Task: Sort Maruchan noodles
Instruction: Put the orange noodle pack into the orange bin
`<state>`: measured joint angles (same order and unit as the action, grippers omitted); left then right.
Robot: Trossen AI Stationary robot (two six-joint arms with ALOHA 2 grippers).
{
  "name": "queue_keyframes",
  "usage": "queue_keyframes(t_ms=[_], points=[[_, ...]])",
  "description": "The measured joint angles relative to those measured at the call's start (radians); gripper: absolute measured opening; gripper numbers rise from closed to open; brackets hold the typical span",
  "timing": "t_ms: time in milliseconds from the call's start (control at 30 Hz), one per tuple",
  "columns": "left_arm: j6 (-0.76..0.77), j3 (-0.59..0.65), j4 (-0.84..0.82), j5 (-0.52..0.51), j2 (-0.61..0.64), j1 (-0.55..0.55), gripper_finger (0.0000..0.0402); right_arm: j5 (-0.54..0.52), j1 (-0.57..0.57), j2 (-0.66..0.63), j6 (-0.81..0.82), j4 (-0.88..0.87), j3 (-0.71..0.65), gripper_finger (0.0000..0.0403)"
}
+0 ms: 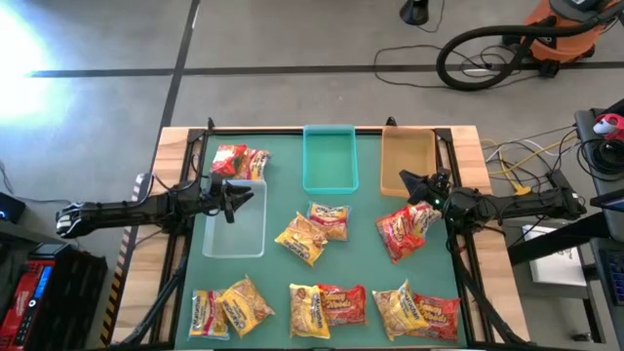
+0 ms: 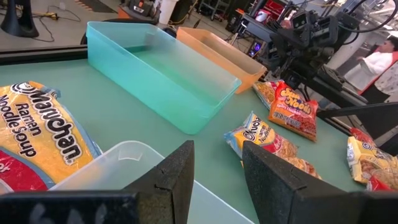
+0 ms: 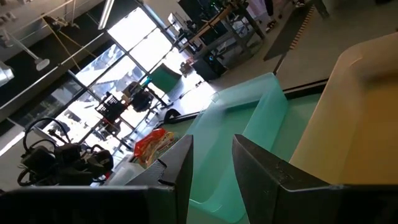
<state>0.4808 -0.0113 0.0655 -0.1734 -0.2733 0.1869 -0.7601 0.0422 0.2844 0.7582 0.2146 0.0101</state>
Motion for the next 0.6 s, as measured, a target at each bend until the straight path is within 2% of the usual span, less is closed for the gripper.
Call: queue_keyframes(t_ms=[600], points=[[-0.053, 0.0, -0.013, -0.008, -0.006, 0.002, 0.0119, 0.0, 0.0, 0.0, 0.0, 0.0, 0.0, 0.0102]])
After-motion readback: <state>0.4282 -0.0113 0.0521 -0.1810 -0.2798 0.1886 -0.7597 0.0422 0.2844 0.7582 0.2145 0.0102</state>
